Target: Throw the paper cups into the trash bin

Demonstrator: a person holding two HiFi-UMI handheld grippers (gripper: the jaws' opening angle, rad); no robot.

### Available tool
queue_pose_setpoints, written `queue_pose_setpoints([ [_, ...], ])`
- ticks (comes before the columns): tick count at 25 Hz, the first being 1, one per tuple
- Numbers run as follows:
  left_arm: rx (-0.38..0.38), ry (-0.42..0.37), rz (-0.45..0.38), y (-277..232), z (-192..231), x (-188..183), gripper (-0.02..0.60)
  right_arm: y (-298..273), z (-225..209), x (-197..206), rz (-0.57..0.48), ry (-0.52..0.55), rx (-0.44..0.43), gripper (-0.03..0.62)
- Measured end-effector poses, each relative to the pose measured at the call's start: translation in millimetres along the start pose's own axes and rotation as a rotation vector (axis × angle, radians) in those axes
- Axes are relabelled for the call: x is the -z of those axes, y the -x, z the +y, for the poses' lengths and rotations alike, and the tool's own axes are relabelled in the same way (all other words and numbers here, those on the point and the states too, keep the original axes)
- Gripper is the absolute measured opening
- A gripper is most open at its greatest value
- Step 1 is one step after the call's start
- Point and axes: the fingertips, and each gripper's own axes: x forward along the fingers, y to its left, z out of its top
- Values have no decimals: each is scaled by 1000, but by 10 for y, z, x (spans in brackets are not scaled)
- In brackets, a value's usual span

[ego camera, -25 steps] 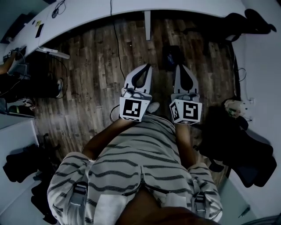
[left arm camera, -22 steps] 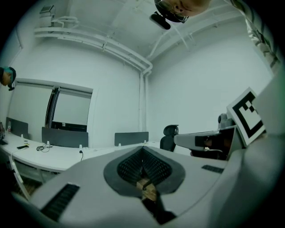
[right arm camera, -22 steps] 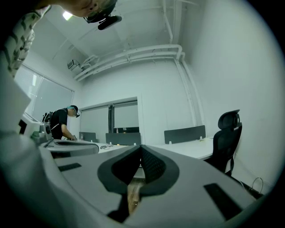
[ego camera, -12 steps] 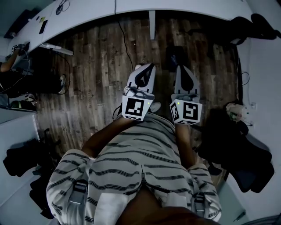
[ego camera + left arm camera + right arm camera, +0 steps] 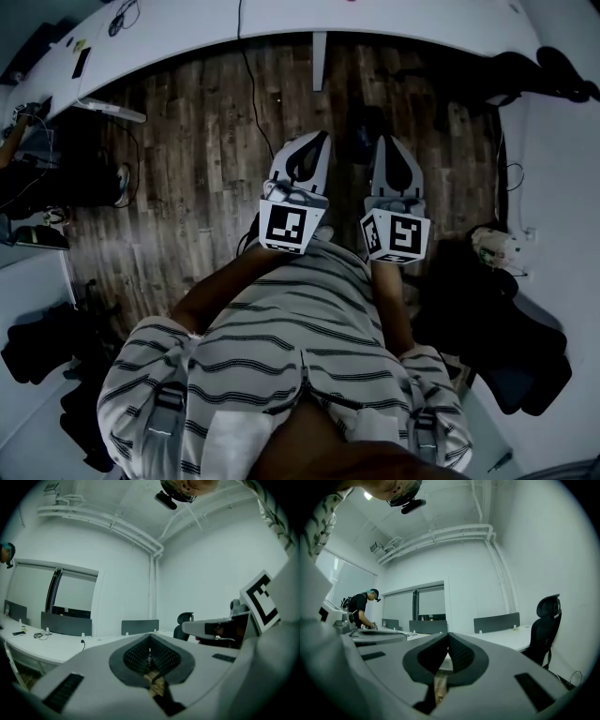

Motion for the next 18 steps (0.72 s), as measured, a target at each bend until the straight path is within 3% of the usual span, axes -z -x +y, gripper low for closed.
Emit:
queue_pose_setpoints([
  [11,12,10,0,-942,711,-12,23,-1084,-144,-68,-2,27,-9,9],
  [18,67,3,3,-1623,1212,-144,24,-1866,-292,-242,-14,18,47,9],
])
